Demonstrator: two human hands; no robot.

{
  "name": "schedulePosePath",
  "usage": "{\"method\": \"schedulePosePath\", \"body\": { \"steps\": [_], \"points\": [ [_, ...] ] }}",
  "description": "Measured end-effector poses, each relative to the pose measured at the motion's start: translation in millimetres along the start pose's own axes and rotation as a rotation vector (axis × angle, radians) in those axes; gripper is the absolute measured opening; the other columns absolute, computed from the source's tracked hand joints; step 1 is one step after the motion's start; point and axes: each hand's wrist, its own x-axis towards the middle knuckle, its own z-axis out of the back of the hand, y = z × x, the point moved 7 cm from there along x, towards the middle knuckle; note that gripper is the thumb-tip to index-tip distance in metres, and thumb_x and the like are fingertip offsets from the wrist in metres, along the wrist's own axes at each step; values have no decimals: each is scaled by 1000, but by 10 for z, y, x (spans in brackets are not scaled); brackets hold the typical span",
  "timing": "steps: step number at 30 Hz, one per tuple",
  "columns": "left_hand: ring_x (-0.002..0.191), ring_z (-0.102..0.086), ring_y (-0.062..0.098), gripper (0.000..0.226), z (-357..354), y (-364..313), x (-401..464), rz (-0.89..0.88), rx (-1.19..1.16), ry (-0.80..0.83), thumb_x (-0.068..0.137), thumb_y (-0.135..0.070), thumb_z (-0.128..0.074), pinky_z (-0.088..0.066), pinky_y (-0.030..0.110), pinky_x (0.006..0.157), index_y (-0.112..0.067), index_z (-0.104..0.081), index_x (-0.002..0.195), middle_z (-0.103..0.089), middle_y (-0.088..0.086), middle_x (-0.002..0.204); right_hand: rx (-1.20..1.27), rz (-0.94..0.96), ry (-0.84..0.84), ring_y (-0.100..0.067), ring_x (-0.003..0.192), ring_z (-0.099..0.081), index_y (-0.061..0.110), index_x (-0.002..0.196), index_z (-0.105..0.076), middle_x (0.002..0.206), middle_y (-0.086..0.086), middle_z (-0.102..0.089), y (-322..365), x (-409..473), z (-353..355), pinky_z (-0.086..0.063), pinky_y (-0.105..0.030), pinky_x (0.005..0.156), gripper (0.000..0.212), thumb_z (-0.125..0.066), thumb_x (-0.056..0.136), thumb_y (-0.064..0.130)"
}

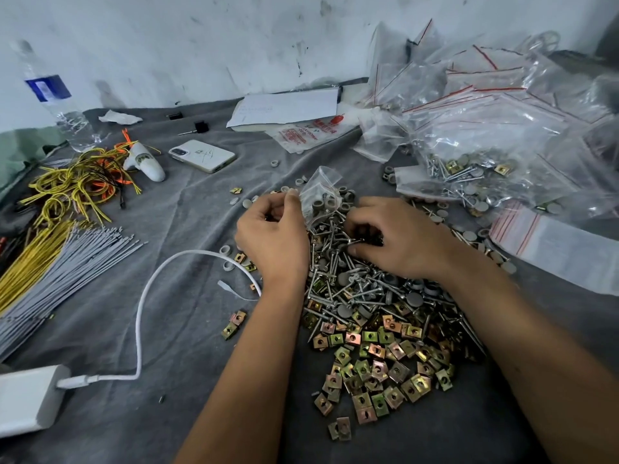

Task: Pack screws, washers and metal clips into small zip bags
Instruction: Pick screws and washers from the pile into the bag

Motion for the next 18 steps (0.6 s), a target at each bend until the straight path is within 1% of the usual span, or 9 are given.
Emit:
{"method": "schedulePosePath", "body": {
  "steps": [4,7,9,11,12,14,15,16,18],
  "points": [
    [57,-54,3,19,-1,17,11,1,9,-4,92,-21,-74,-49,20,59,-16,-76,74,-72,7,70,32,-39,-142,-14,85,-61,18,104,-72,98,4,-67,-72,32,58,-51,-35,80,17,-72,93,32],
    [56,-54,2,19,3,7,9,1,-1,-9,92,-19,-74,-48,16,58,-16,-76,74,-72,7,70,107,-92,-257,5,71,-56,18,106,-72,86,13,-64,-156,24,147,-40,-17,63,13,-69,96,25],
    [56,-54,1,19,5,10,12,4,0,-7,92,-19,-74,-48,15,58,-16,-76,74,-71,5,69,188,-106,-287,8,67,-60,18,105,-70,83,15,-67,-184,5,177,-41,-12,60,9,-67,97,19],
    [56,-54,1,20,4,8,14,2,-3,-4,93,-19,-74,-47,15,58,-18,-75,73,-70,3,67,271,-103,-288,6,76,-66,19,104,-66,87,10,-72,-190,-1,187,-51,-17,68,9,-69,96,15],
    [56,-53,1,21,2,2,14,-2,-5,-2,93,-19,-74,-47,15,57,-20,-74,72,-70,3,67,301,-99,-289,5,79,-68,18,105,-63,88,8,-73,-191,-2,191,-53,-16,72,13,-70,95,14],
    [55,-53,2,24,-3,-14,13,-13,-6,4,93,-18,-74,-47,15,56,-24,-72,69,-70,3,66,301,-93,-293,4,84,-69,19,111,-58,89,8,-73,-194,-1,194,-51,-11,75,22,-72,94,16],
    [55,-52,2,25,-8,-21,11,-17,-10,7,93,-17,-74,-46,15,55,-25,-71,69,-69,4,66,293,-96,-298,2,84,-69,19,114,-57,89,7,-74,-199,-3,195,-51,-14,76,25,-72,94,17],
    [54,-51,2,26,-9,-25,10,-20,-15,10,93,-17,-74,-45,14,54,-24,-71,69,-67,3,64,308,-101,-304,-2,81,-70,18,117,-56,89,7,-73,-207,-5,198,-53,-18,74,26,-70,95,17],
    [52,-47,0,23,-14,-30,8,-34,-16,16,93,-15,-74,-41,12,52,-18,-73,70,-60,-3,59,445,-98,-318,-11,69,-71,16,119,-55,85,2,-71,-216,-12,209,-57,-26,62,23,-65,99,13]
  ]
}}
